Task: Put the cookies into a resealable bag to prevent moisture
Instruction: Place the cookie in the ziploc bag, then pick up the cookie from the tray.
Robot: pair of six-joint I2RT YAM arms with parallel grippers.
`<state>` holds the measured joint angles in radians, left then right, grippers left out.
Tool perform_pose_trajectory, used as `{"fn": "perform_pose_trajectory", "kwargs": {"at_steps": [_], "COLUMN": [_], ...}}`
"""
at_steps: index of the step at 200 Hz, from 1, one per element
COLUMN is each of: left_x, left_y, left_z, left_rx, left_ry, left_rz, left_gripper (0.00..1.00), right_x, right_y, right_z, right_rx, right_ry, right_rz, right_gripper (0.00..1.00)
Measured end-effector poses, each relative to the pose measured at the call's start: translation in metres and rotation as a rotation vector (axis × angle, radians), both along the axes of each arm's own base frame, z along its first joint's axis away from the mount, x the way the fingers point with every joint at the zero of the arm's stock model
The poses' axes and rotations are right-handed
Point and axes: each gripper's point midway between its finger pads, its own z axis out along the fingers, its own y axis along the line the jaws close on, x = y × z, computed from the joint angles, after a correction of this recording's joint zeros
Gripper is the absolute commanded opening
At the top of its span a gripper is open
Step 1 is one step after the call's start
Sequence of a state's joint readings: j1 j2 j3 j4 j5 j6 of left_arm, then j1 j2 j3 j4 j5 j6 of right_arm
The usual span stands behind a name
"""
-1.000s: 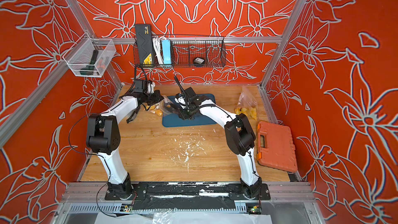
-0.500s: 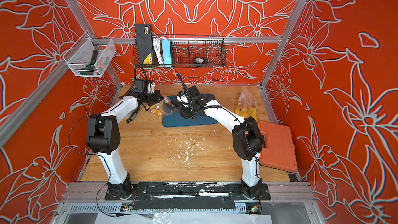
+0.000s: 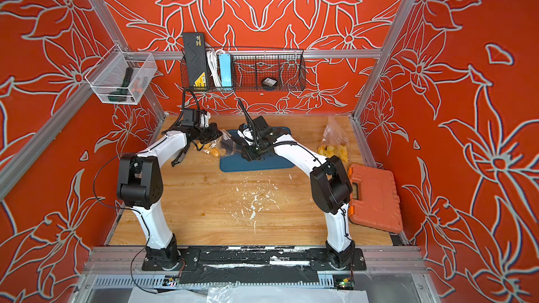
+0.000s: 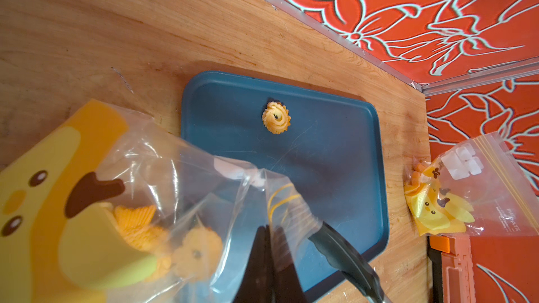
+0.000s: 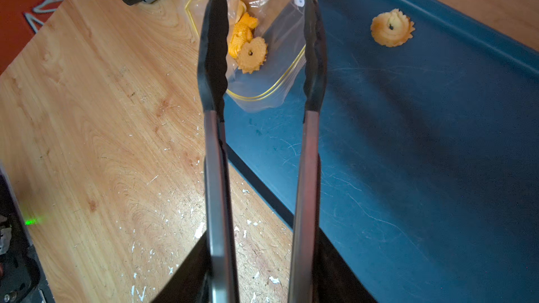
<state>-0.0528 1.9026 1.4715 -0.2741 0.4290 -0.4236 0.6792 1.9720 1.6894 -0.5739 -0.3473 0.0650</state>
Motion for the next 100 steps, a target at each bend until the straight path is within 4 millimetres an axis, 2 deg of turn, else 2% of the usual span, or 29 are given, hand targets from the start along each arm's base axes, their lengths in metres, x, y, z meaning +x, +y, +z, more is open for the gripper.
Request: {"fn": "perform_pose_trajectory", "kwargs": {"at_steps": [34, 54, 76, 100], "left_x": [0.0, -0.001, -0.008, -0.007], "left_y": [0.001, 0.007, 0.024, 0.05], "left_z": [0.0, -0.001, -0.001, 0.005], "left_rx": [0.004, 0.01, 0.007, 0.0], "left_ry": [0.0, -0.006, -0.001, -0.014], "left_rz": [0.004, 0.023, 0.069, 0.129], "left_gripper": [0.0, 0.0, 0.0, 0.0], "right_x": [0.0, -0.008, -0.012, 0.003], "right_y": [-0.003, -0.021, -0.042, -0.058], "right_z": [-0.002, -0.012, -0.021, -0.029], "right_rx": [0.004, -0.007, -0.017, -0.039], "right_ry": [-0.019, -0.026, -0.025, -0.033], "right_rz": [-0.011, -0.055, -0.12, -0.197], "right_gripper": [0.45, 0.45, 0.44, 0.45]}}
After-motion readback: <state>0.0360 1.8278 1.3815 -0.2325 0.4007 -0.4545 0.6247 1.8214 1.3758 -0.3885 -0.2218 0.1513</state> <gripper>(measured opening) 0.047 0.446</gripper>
